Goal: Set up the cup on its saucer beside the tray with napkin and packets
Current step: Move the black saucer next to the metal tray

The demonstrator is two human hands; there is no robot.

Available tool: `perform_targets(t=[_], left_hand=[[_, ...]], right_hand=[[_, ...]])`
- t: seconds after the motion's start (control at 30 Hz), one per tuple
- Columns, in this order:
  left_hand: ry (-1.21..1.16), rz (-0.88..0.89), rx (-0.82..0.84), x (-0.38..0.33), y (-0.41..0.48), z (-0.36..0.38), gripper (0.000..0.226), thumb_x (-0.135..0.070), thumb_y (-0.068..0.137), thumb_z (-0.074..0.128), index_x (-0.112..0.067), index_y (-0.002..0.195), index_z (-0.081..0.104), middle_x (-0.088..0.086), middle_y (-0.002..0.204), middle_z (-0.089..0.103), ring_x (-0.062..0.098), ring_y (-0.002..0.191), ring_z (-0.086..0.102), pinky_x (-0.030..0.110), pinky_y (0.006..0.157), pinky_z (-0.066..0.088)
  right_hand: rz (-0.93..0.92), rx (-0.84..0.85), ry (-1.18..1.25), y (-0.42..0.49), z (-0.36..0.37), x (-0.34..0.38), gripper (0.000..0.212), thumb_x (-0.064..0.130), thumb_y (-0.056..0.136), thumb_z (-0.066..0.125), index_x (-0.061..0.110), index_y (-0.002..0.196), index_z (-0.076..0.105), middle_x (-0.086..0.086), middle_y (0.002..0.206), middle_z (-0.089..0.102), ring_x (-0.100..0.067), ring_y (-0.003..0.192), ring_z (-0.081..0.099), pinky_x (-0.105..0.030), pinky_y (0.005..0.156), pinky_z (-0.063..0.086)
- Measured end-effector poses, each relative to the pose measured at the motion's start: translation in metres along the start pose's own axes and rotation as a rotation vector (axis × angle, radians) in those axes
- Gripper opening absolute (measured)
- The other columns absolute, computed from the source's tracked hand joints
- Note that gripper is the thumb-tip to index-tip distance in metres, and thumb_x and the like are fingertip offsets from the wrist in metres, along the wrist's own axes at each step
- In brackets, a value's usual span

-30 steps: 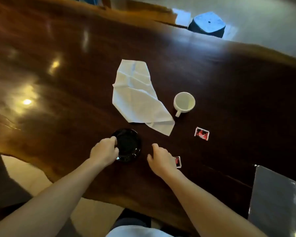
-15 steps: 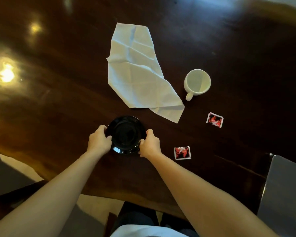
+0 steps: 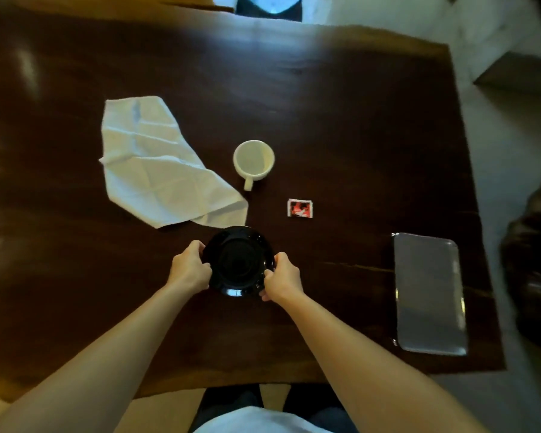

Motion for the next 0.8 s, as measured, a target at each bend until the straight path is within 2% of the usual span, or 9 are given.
perform_targets(t=[0.1,0.23,0.33,0.37,0.43,0.53,0.6,0.8], left_hand=[[0.041,0.063,0.077,-0.05,-0.014,0.044,0.024,-0.002,0.091,0.061,-0.023,0.099,0.052,0.004,0.094,0.06,0.021,0.072,0.07,0.024,0.045,0.055],[0.077,0.103,0.134,-0.106,-0.035,0.102,0.026,-0.003,0.09,0.063,-0.023,0.103,0.053,0.003,0.098,0.06,0.018,0.075,0.069,0.025,0.047,0.055],[0.102,0.101,0.191,-0.135,-0.054,0.143,0.029,-0.005,0.091,0.063,-0.024,0.108,0.05,0.005,0.103,0.06,0.019,0.078,0.07,0.033,0.061,0.063],[0.106,0.104,0.211,-0.142,-0.06,0.155,0.029,-0.005,0.091,0.064,-0.024,0.109,0.05,0.006,0.105,0.06,0.021,0.078,0.071,0.033,0.06,0.063],[0.112,0.112,0.24,-0.155,-0.069,0.175,0.03,-0.004,0.091,0.063,-0.023,0.11,0.05,0.009,0.11,0.059,0.023,0.08,0.071,0.028,0.054,0.061],[0.087,0.126,0.26,-0.166,-0.079,0.201,0.03,-0.002,0.092,0.062,-0.02,0.113,0.051,0.011,0.112,0.058,0.024,0.084,0.069,0.03,0.056,0.062],[0.068,0.115,0.248,-0.168,-0.083,0.212,0.027,-0.002,0.092,0.063,-0.02,0.109,0.052,0.01,0.111,0.06,0.024,0.084,0.069,0.031,0.057,0.063],[0.035,0.052,0.225,-0.166,-0.086,0.236,0.026,-0.003,0.091,0.065,-0.021,0.103,0.052,0.01,0.109,0.061,0.023,0.082,0.071,0.027,0.052,0.06]], right_hand=[[0.022,-0.053,0.067,-0.007,-0.054,-0.036,0.028,0.005,0.1,0.052,0.016,0.124,0.046,-0.012,0.118,0.059,-0.026,0.092,0.071,-0.043,0.071,0.065],[0.029,-0.126,0.104,-0.012,-0.121,-0.086,0.029,0.008,0.1,0.054,0.017,0.127,0.046,-0.01,0.119,0.06,-0.022,0.087,0.071,-0.033,0.064,0.064],[0.024,-0.152,0.107,-0.013,-0.162,-0.121,0.031,0.011,0.101,0.055,0.016,0.131,0.047,-0.01,0.117,0.061,-0.022,0.084,0.071,-0.034,0.065,0.064],[0.022,-0.161,0.093,-0.014,-0.174,-0.131,0.033,0.012,0.1,0.055,0.016,0.132,0.047,-0.011,0.117,0.061,-0.022,0.085,0.071,-0.034,0.065,0.064],[0.02,-0.183,0.052,-0.013,-0.194,-0.15,0.03,0.013,0.099,0.058,0.014,0.129,0.051,-0.013,0.115,0.064,-0.024,0.088,0.071,-0.037,0.07,0.064],[0.007,-0.205,0.024,-0.008,-0.218,-0.172,0.017,0.013,0.097,0.062,0.013,0.113,0.056,-0.011,0.105,0.065,-0.024,0.084,0.071,-0.038,0.07,0.065],[-0.007,-0.202,0.006,-0.002,-0.228,-0.181,0.014,0.013,0.097,0.063,0.013,0.111,0.057,-0.011,0.104,0.065,-0.024,0.084,0.072,-0.036,0.067,0.064],[-0.029,-0.19,-0.056,0.014,-0.242,-0.193,0.013,0.012,0.097,0.063,0.011,0.109,0.059,-0.011,0.106,0.063,-0.024,0.089,0.07,-0.041,0.076,0.064]])
Point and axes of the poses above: each hand's wrist, its own y-axis towards the middle knuckle, its own z-axis out of the palm, x = y × z, the point moved 9 cm from there along y, towards the middle knuckle
